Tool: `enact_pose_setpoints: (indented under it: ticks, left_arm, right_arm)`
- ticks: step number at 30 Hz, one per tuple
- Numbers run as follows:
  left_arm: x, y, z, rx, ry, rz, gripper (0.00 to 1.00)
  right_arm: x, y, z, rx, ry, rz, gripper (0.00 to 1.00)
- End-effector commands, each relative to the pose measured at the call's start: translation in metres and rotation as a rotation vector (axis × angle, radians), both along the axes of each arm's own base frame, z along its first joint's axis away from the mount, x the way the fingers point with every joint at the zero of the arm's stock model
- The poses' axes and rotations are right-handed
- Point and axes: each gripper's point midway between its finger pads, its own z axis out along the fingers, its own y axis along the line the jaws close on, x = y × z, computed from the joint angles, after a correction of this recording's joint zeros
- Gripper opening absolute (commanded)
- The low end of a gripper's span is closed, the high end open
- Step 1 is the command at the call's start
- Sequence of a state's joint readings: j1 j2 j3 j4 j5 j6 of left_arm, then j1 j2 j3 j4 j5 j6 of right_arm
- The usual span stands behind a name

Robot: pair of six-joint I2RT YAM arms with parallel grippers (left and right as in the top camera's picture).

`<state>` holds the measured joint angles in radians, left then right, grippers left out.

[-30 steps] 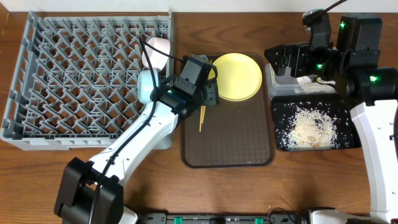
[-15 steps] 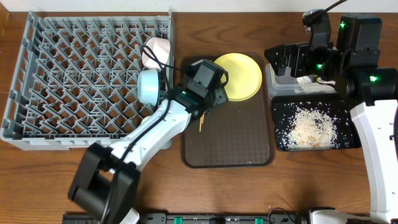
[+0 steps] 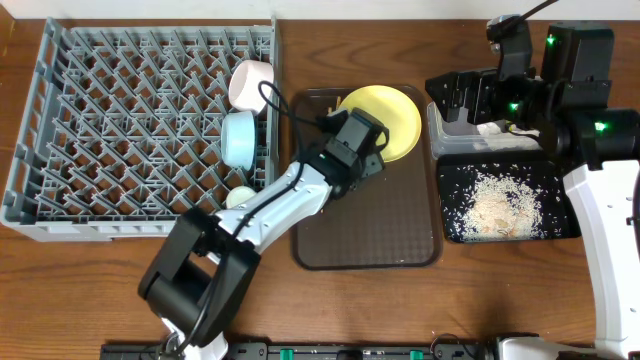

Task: Sort waste into correct bins and load items into the dishwasher
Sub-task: 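Move the left gripper to the yellow plate edge on the tray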

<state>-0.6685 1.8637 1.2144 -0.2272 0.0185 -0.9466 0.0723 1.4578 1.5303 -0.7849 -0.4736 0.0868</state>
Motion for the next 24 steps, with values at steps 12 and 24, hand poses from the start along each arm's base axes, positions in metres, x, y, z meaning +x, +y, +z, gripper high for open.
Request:
enact_pose_setpoints:
  ticks: [12,24]
  left_arm:
    - [0.038,-0.002,-0.039,0.055,0.031,0.063,0.55]
    - [0.01,0.001,-0.07,0.072,0.194,0.049,0.47]
  right_arm:
    - [0.002,-0.002,0.004,0.003,-0.01,-0.006,0.99]
    - [0.002,-0.002,0.004,0.003,-0.01,-0.006,0.99]
